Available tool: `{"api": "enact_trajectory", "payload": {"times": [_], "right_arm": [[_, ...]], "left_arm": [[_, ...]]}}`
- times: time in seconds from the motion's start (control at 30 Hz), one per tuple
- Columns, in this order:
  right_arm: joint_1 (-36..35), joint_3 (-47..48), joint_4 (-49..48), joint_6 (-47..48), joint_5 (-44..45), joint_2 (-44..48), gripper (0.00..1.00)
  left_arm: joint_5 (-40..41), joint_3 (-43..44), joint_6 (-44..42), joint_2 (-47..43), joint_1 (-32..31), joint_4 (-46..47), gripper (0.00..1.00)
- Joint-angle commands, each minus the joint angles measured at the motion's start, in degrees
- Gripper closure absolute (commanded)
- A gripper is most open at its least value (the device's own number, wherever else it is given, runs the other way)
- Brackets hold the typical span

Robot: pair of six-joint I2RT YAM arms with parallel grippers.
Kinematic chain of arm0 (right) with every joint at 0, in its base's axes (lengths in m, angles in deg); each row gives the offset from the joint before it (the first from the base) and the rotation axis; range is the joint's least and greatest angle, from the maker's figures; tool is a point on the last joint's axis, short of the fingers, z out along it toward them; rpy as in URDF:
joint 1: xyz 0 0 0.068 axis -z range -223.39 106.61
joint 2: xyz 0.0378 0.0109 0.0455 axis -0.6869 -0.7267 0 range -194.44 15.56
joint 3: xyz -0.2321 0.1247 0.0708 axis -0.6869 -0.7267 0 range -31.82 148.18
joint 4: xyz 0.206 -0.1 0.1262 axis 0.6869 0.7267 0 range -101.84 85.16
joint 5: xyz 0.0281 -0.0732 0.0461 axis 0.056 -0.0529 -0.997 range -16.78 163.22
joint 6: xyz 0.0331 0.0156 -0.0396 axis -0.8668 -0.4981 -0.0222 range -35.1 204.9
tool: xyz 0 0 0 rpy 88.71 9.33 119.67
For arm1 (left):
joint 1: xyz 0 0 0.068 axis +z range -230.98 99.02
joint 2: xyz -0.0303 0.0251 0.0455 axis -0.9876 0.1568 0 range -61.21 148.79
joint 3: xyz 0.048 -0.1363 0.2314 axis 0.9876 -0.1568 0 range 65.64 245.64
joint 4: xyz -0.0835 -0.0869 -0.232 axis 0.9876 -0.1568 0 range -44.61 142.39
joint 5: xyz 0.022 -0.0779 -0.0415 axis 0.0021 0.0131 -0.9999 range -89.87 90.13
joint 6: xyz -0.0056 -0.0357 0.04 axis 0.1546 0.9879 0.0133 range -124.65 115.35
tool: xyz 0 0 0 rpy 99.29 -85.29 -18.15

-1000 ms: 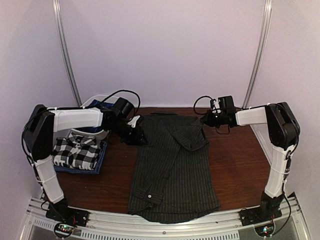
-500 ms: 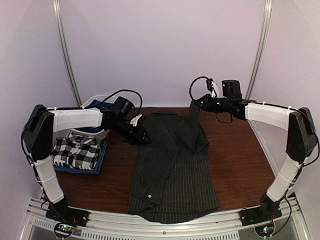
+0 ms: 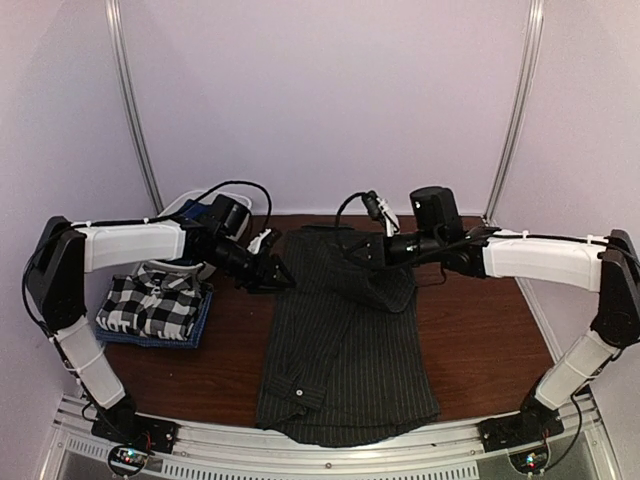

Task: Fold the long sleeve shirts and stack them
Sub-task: Pass from the right arm to the left

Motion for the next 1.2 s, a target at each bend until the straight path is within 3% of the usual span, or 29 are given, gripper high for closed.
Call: {"api": "enact_trajectory", "payload": {"times": [0.0, 0.17, 0.53, 0.6, 0.8, 1.17], "right_arm": [[-6.7, -3.3, 0.8, 2.5, -1.4, 1.8, 1.00], [-8.3, -5.9, 0.4, 3.2, -1.3, 1.1, 1.00], [-8.3, -4.0, 4.5, 11.3, -2.4, 0.8, 1.00], [-8.3, -4.6, 3.9, 12.1, -2.1, 1.5, 1.00], [-8.2, -5.7, 2.6, 15.2, -0.5, 3.0, 1.00], [-7.9, -4.4, 3.9, 19.1, 1.6, 3.5, 1.00]], "left_arm": [[-5.3, -4.9, -1.0, -2.9, 0.3, 3.8, 0.51], [-5.1, -5.5, -5.4, -5.6, -0.3, 5.0, 0.46], [6.3, 7.7, -30.4, -7.0, -6.0, 1.9, 0.40], [5.5, 7.6, -35.5, -6.5, -6.0, 3.1, 0.40], [-7.2, 10.8, -45.5, -1.5, -6.3, 1.2, 0.40], [-11.0, 17.6, -48.8, 6.7, -9.3, -4.1, 0.40]]}}
